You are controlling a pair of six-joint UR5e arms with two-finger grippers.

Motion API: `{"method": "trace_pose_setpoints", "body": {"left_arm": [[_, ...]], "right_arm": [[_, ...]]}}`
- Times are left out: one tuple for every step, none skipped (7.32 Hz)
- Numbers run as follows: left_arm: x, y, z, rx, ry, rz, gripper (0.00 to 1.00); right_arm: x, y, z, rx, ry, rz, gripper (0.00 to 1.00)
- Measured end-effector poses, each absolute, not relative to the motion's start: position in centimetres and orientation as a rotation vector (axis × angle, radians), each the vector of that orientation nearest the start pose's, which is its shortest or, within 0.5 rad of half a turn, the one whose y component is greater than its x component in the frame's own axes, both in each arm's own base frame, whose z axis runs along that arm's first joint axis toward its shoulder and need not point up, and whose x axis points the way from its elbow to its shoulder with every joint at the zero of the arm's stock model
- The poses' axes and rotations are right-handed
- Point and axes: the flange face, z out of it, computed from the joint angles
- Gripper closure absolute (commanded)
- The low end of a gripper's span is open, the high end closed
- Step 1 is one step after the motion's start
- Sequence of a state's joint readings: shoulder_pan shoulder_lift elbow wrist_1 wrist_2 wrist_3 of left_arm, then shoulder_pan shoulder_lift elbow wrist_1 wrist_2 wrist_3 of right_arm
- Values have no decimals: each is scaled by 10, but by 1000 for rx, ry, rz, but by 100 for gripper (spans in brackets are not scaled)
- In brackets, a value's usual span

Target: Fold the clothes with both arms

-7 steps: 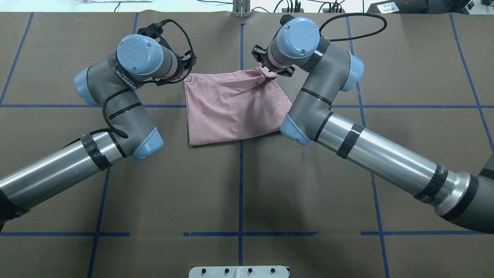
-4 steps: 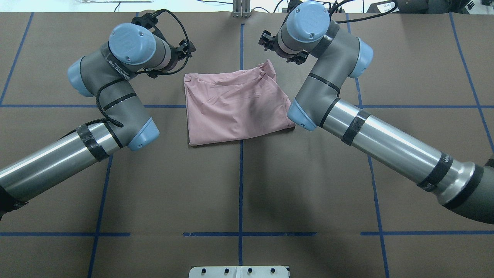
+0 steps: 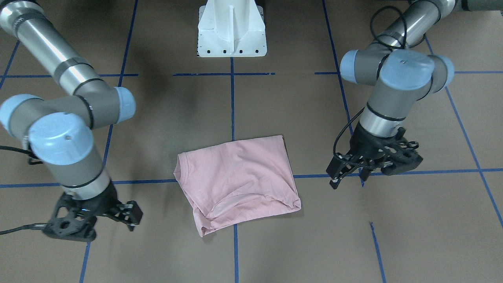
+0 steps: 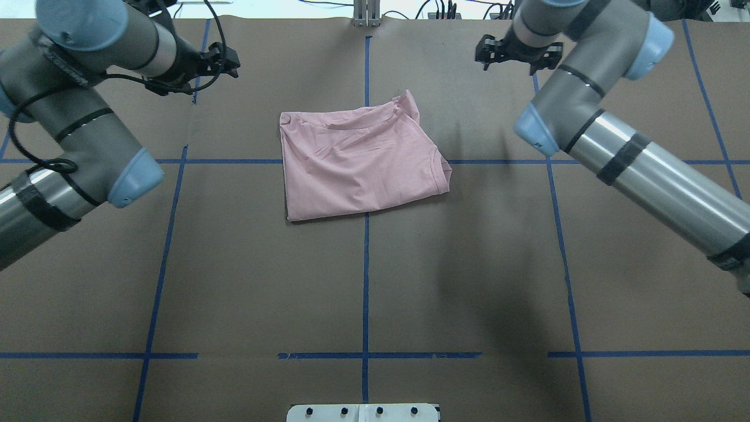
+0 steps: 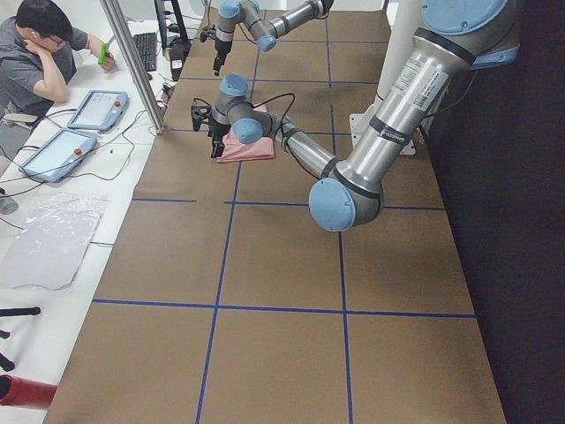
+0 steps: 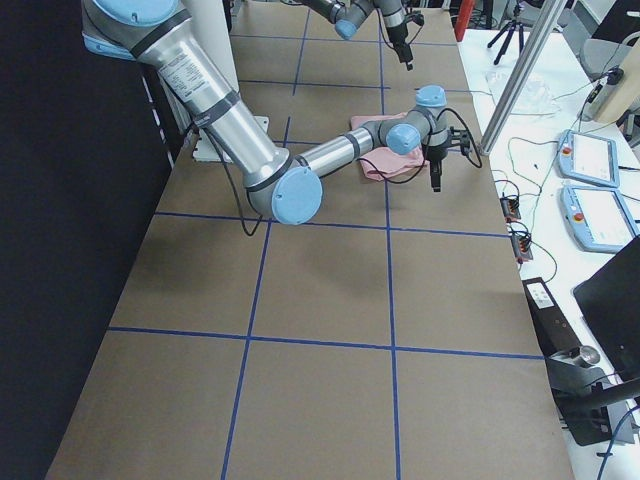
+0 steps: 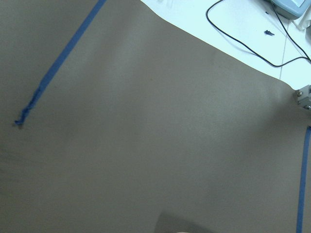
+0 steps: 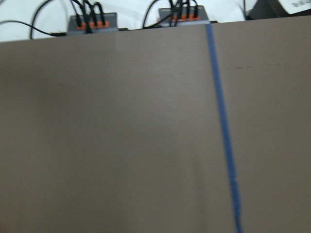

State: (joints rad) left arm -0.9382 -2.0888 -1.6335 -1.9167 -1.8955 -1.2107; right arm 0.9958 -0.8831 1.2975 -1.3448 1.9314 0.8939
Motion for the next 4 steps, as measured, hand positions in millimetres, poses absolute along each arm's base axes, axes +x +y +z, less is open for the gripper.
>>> {"method": "trace_pose_setpoints", "body": {"left_arm": [[277,-588,292,342,850,-306,0],[239,-578,291,355,782,-241,0],[198,-573,300,354,738,-176,0],[152,-571,323,348,718,-84,0]], "right_arm": [[-270,-687,376,221,-636,86,0],[-208,-675,400,192,-615,-4,0],[-147,-658,426,154,-635,-72,0],[-90,-636,458,126,-683,-122,0]]}}
